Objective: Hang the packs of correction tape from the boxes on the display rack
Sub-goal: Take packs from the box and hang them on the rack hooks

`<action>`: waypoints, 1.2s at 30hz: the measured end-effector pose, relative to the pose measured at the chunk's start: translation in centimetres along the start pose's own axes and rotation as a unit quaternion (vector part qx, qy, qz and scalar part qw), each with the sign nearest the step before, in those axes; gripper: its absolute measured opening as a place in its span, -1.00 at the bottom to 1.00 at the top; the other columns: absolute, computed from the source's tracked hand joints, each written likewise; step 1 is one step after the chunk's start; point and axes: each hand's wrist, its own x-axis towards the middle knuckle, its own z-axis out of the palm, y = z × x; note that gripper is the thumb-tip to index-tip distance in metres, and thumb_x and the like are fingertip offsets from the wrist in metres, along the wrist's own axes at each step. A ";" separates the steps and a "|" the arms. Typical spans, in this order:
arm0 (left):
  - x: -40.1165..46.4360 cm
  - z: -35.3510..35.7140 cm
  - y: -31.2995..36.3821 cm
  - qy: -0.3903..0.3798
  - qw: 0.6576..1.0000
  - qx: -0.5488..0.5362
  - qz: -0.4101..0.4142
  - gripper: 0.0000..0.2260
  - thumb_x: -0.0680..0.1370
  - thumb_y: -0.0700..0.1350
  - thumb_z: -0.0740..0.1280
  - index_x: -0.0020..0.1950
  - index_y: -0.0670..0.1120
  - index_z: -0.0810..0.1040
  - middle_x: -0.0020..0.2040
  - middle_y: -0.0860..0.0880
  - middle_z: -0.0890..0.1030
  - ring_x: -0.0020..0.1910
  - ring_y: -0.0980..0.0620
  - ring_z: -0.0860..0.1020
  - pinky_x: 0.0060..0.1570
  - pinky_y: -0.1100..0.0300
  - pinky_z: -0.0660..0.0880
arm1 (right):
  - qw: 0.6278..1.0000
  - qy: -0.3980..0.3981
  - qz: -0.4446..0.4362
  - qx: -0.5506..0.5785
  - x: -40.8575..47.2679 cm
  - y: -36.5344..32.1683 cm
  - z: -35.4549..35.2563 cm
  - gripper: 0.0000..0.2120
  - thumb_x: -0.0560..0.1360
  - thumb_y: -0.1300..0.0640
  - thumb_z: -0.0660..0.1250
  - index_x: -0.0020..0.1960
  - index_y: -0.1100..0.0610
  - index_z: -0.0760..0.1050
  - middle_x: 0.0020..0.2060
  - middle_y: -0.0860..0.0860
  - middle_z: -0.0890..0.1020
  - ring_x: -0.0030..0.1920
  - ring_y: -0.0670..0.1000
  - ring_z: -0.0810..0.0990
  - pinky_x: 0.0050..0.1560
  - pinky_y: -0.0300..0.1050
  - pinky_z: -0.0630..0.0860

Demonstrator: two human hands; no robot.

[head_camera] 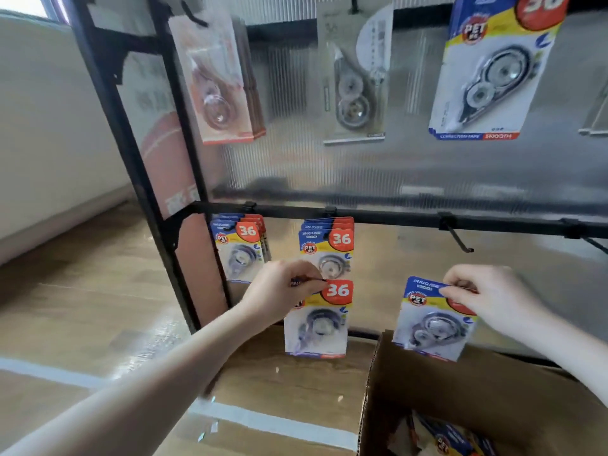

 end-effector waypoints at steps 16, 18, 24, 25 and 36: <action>-2.0 -6.3 -7.9 0.053 0.998 0.035 -0.027 -0.96 0.43 -0.12 0.44 -0.20 -0.06 0.63 -0.32 0.29 0.51 -0.21 0.35 0.51 -0.29 0.50 0.36 | 0.995 -0.055 -0.076 0.023 3.4 -8.9 4.4 -0.92 0.47 0.03 0.36 -0.21 -0.07 0.54 -0.26 -0.20 0.61 -0.22 -0.19 0.55 -0.21 -0.12 0.52; -1.5 -7.2 -8.7 0.066 0.997 0.038 -0.014 -0.95 0.46 -0.14 0.42 -0.14 -0.10 0.64 -0.25 0.33 0.49 -0.15 0.39 0.51 -0.24 0.52 0.39 | 0.994 -0.058 -0.086 0.026 3.8 -9.8 4.6 -0.92 0.47 0.04 0.36 -0.20 -0.06 0.55 -0.26 -0.21 0.61 -0.21 -0.20 0.54 -0.21 -0.14 0.51; 1.3 -8.8 -11.1 0.135 0.990 0.047 -0.006 -0.93 0.46 -0.18 0.41 -0.12 -0.16 0.66 -0.22 0.23 0.48 -0.21 0.27 0.50 -0.22 0.53 0.37 | 0.992 -0.048 -0.111 0.024 5.1 -11.2 5.3 -0.89 0.47 0.06 0.36 -0.22 -0.08 0.52 -0.26 -0.21 0.59 -0.21 -0.24 0.52 -0.23 -0.25 0.44; 1.7 -8.9 -11.5 0.145 0.988 0.048 -0.007 -0.92 0.45 -0.18 0.42 -0.12 -0.17 0.66 -0.22 0.22 0.47 -0.21 0.25 0.49 -0.22 0.52 0.37 | 0.992 -0.050 -0.112 0.024 5.1 -11.3 5.4 -0.90 0.47 0.06 0.36 -0.22 -0.08 0.52 -0.26 -0.21 0.59 -0.21 -0.24 0.51 -0.23 -0.25 0.44; 3.9 -9.0 -13.1 0.211 0.975 0.061 0.030 -0.93 0.47 -0.22 0.40 -0.10 -0.20 0.65 -0.17 0.06 0.57 -0.21 0.26 0.48 -0.16 0.53 0.37 | 0.991 -0.062 -0.115 0.028 5.6 -10.7 6.5 -0.97 0.47 0.03 0.36 -0.14 -0.05 0.56 -0.20 -0.21 0.59 -0.17 -0.24 0.53 -0.18 -0.17 0.52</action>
